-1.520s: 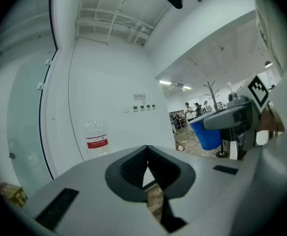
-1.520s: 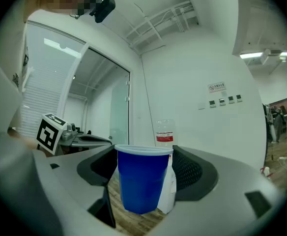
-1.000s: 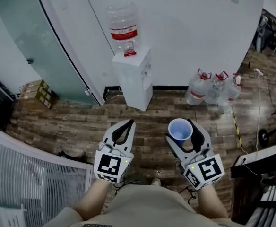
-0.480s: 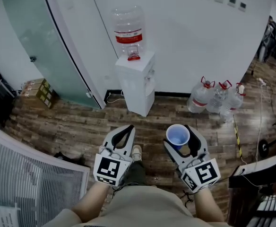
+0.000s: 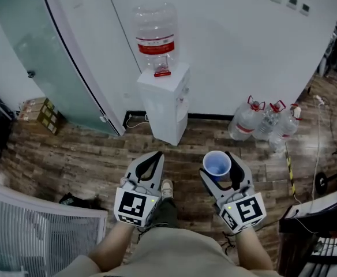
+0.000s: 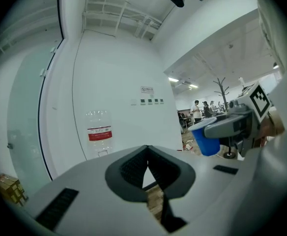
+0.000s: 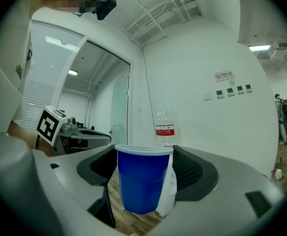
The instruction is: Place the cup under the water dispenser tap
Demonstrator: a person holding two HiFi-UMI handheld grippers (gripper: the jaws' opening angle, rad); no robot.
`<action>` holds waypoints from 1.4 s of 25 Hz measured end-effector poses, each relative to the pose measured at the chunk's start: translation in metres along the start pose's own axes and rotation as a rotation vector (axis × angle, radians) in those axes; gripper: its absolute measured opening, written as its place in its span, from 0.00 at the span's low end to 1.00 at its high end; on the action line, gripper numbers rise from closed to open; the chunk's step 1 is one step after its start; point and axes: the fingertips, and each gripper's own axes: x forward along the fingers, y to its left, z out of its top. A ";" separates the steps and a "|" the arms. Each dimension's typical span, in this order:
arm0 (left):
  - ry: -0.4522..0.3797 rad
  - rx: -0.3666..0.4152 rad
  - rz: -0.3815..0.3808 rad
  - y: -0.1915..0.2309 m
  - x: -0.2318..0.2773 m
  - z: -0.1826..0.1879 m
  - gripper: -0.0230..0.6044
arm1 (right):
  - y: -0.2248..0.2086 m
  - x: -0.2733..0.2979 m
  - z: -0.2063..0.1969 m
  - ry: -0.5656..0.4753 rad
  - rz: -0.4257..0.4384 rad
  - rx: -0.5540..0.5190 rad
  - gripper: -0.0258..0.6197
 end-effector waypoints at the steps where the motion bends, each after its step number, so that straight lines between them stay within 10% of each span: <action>1: 0.004 -0.004 -0.008 0.007 0.009 -0.002 0.05 | -0.005 0.011 -0.002 0.006 -0.003 -0.001 0.59; 20: 0.016 -0.030 -0.137 0.176 0.211 -0.035 0.05 | -0.127 0.257 -0.026 0.058 -0.143 0.029 0.59; 35: 0.004 -0.088 -0.078 0.198 0.329 -0.130 0.05 | -0.210 0.373 -0.134 0.003 -0.116 0.003 0.59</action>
